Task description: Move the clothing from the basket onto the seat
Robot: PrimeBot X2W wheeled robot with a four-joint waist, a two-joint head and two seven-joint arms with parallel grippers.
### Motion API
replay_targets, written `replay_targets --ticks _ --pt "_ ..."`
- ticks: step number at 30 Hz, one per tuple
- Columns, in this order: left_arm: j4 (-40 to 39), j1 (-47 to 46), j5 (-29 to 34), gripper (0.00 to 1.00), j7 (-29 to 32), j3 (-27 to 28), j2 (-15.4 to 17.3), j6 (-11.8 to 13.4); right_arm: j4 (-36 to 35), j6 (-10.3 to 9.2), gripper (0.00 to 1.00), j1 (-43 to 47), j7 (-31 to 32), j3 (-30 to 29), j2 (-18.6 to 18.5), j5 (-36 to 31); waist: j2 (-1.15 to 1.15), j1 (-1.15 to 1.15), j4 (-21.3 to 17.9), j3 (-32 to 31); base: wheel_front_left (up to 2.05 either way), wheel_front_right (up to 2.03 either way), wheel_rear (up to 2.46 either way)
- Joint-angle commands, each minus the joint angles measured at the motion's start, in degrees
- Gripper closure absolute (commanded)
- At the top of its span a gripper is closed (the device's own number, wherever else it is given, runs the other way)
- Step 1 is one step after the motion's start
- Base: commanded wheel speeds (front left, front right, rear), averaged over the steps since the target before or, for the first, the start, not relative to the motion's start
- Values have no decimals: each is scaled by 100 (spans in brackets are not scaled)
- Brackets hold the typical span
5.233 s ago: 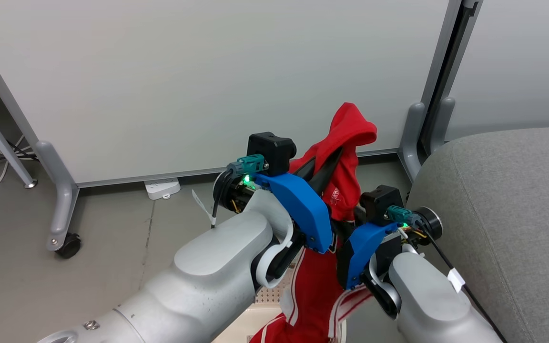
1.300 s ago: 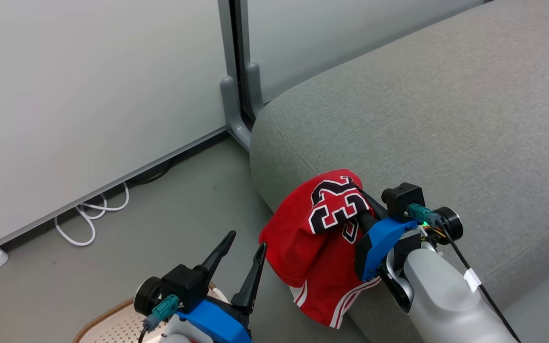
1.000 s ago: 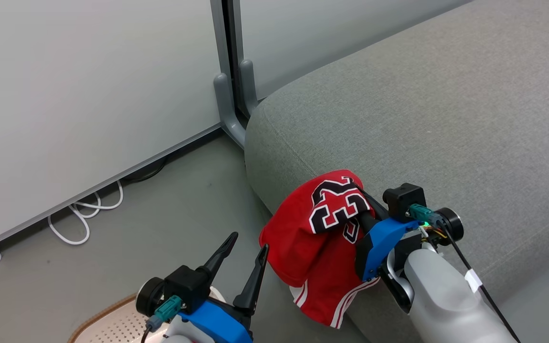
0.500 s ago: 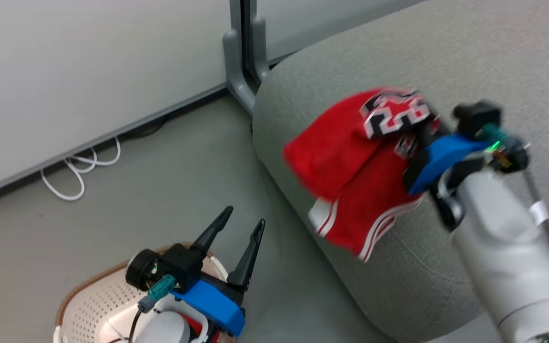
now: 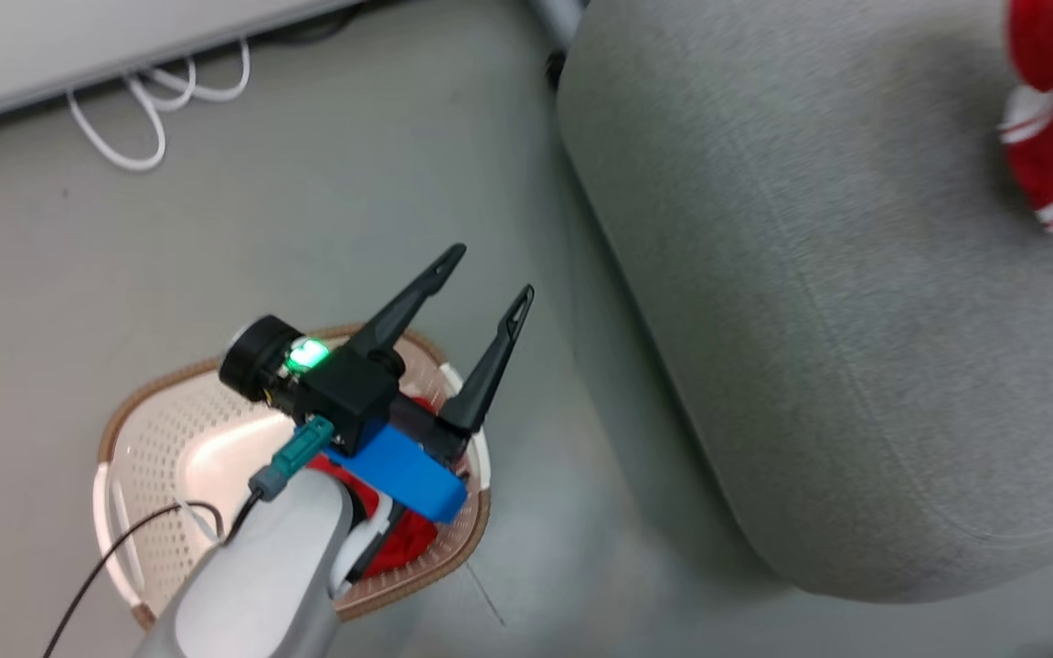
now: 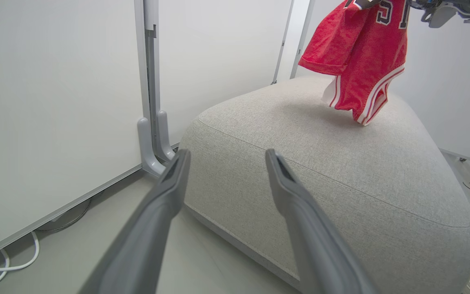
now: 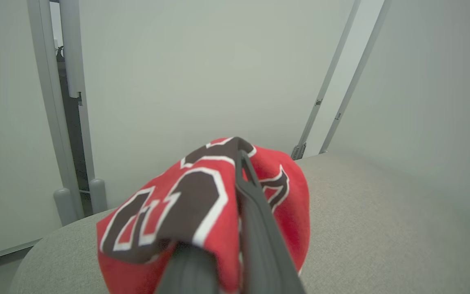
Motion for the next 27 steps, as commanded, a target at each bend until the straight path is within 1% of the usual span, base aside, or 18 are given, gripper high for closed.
replay_targets --ticks 1,4,9,12,16,19,20,21,22,23,27 --pt "-81 -143 37 0 31 8 81 -21 -51 -4 100 62 40 -154 -44 10 0 -1 426 597 0 0 0" --pt "-235 -314 81 0 86 0 151 -20 -91 -4 100 291 76 -486 -67 -65 0 -1 517 868 0 0 0" --pt "-394 -445 123 0 151 27 236 48 85 -5 100 592 -15 -839 275 -181 0 -1 549 1171 0 0 0" --pt "-411 -484 117 0 161 -4 233 47 261 -5 100 686 -79 -982 461 -209 0 -1 569 1235 0 0 0" --pt "-373 -524 88 0 163 -44 212 43 403 -5 100 778 -182 -1069 564 -349 0 -1 590 1229 0 0 0" --pt "-333 -548 50 0 121 -28 206 53 462 -5 100 781 -205 -1095 565 -436 0 -1 590 1168 0 0 0" --pt "-317 -545 41 0 110 -19 201 61 475 -5 82 775 -193 -1101 565 -472 0 -1 587 1136 0 0 0" --pt "-295 -532 17 0 101 -14 192 61 489 -5 54 766 -180 -1113 557 -490 0 -1 585 1096 0 0 0" --pt "-267 -508 -4 0 83 -9 178 70 481 -5 3 760 -201 -1119 537 -526 0 -1 585 1046 0 0 0" --pt "-226 -473 -17 0 53 -1 162 75 493 -5 0 766 -199 -1122 533 -546 0 -1 587 976 0 0 0" --pt "-52 -296 -143 0 -17 12 45 79 476 -5 0 893 -147 -1018 470 -605 0 -1 648 628 0 0 0"
